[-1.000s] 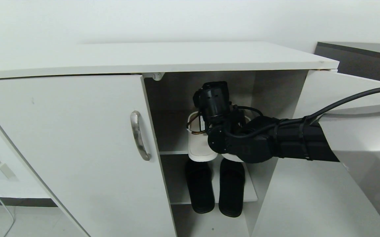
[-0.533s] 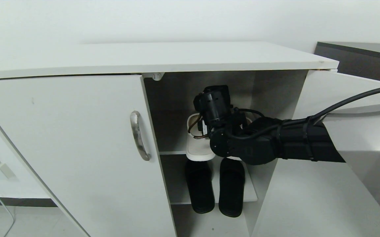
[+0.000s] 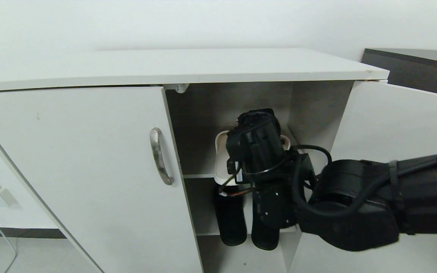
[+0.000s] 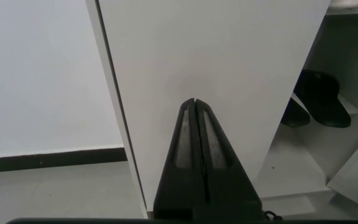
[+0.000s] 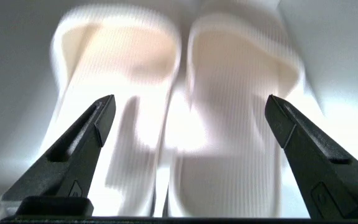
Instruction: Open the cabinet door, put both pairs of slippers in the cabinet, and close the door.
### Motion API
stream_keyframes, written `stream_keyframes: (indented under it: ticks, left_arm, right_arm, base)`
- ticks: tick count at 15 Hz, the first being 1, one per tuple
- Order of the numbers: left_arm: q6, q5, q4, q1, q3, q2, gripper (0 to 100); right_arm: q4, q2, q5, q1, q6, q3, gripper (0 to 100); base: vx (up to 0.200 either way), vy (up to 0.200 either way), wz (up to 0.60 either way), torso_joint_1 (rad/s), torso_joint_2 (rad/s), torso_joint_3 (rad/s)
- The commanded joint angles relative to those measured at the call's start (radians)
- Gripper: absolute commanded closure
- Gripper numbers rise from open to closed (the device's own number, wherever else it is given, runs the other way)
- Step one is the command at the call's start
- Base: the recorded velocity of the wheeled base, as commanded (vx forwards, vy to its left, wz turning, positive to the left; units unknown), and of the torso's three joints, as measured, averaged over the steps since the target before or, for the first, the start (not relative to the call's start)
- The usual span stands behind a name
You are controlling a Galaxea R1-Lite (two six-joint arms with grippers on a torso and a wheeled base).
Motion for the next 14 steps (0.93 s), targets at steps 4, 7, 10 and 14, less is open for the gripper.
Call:
stream_keyframes:
  ticks: [4,7,10,14]
  left_arm:
    - [0.000,0.000,0.000,0.000,-0.002,0.001,100]
    - [0.000,0.000,0.000,0.000,0.000,0.001,100]
    - [0.000,0.000,0.000,0.000,0.000,0.001,100]
    - [0.000,0.000,0.000,0.000,0.000,0.001,100]
  right_arm:
    - [-0.267,-0.137,0.014,0.055,-0.025,0.302,100]
    - [-0.278,-0.131,0.017,0.066,-0.033,0.324,100]
    - [-0.278,-0.131,0.015,0.070,-0.035,0.327,100]
    - [-0.278,-0.116,0.015,0.069,-0.035,0.325,100]
  base:
    - [0.000,0.000,0.00,0.000,0.00,0.000]
    - [0.000,0.000,0.00,0.000,0.00,0.000]
    - [0.000,0.000,0.00,0.000,0.00,0.000]
    - [0.000,0.000,0.00,0.000,0.00,0.000]
